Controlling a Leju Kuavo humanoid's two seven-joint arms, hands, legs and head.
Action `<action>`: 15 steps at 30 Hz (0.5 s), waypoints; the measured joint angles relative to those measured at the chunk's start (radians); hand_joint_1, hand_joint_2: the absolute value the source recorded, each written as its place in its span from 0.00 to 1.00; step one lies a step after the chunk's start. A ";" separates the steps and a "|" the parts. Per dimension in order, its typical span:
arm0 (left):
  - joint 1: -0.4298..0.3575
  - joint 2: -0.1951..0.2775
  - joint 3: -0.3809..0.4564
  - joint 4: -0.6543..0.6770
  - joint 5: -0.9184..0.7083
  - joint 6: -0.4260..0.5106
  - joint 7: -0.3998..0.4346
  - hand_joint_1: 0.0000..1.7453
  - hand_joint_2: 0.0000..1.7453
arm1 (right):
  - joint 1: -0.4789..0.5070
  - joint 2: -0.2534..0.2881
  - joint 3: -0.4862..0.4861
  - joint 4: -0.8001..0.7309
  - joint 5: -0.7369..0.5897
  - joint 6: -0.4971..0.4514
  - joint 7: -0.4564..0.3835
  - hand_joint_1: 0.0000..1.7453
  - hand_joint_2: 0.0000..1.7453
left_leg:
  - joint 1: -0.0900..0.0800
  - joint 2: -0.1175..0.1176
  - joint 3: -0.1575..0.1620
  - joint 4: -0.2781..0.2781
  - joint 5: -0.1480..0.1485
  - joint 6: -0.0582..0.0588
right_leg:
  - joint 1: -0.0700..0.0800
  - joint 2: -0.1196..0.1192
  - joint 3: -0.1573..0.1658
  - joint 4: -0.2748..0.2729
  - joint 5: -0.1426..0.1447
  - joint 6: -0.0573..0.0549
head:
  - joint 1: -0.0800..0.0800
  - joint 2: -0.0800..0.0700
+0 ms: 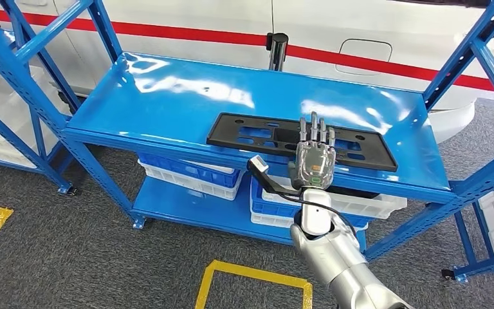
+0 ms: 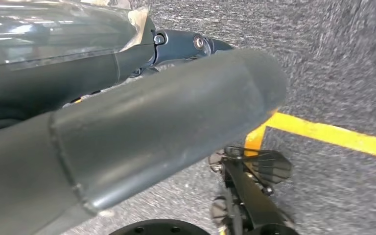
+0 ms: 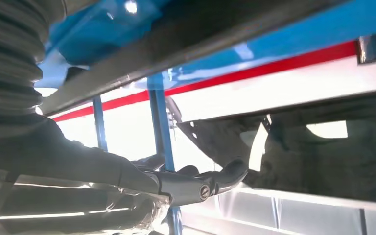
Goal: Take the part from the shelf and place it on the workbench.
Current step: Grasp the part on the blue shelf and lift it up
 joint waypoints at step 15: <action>-0.002 0.002 0.000 -0.002 -0.048 -0.002 -0.017 0.00 0.00 | 0.038 -0.056 0.071 -0.055 0.001 0.050 0.095 0.00 1.00 | 0.014 0.013 -0.090 0.112 0.000 -0.054 | 0.000 0.007 0.104 -0.103 0.005 -0.061 | -0.003 0.000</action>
